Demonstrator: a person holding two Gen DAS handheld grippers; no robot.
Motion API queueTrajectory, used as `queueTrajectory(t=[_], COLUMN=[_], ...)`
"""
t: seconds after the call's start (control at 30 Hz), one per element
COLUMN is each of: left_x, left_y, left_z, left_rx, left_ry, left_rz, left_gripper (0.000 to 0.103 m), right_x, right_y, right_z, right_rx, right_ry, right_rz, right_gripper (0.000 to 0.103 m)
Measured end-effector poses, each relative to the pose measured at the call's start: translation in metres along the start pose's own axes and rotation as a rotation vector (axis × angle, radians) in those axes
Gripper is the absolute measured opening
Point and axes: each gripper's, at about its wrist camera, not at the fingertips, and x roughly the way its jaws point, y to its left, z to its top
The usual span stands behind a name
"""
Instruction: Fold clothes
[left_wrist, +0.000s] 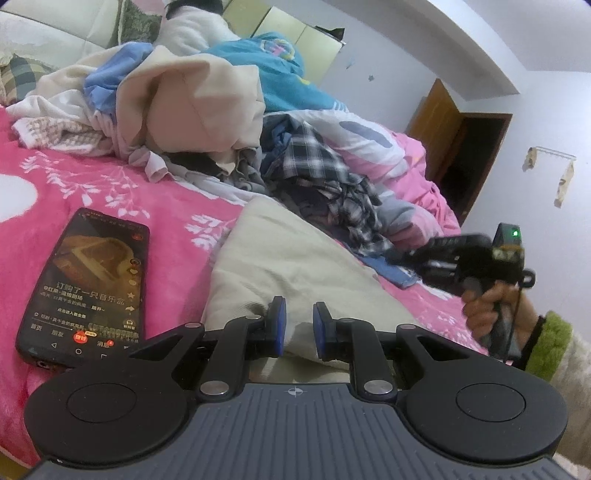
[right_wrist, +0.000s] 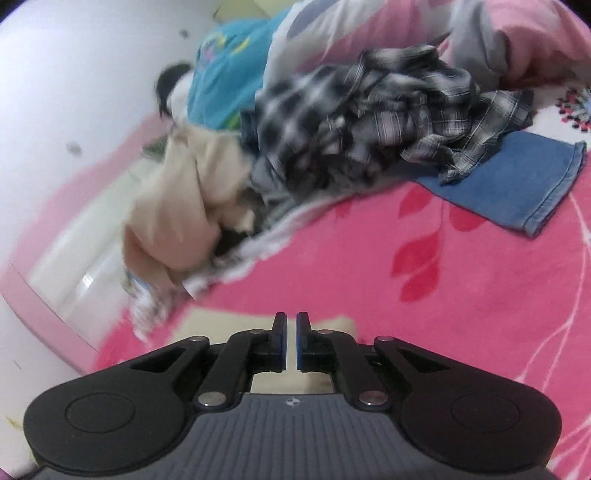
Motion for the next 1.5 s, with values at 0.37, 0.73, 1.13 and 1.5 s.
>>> queueTrajectory(t=[0.37, 0.73, 1.13, 1.5], left_x=[-0.003, -0.005, -0.006, -0.008], left_y=[-0.002, 0.005, 0.008, 0.009], left_z=[-0.003, -0.004, -0.004, -0.005], left_rx=[0.025, -0.015, -0.031, -0.040], left_ry=[0.000, -0.007, -0.008, -0.009], left_rz=[0.023, -0.011, -0.032, -0.035], left_gripper=[0.019, 0.019, 0.019, 0.019], right_x=[0.161, 0.192, 0.077, 0.044], right_y=[0.112, 0.133, 0.118, 0.059], right_z=[-0.032, -0.031, 0.014, 0.000], right_rx=[-0.420, -0.460, -0.444, -0.277], right_ry=[0.376, 0.414, 0.171, 0.152], right_rz=[0.114, 0.062, -0.053, -0.206], right_gripper=[0.000, 0.000, 0.000, 0.001])
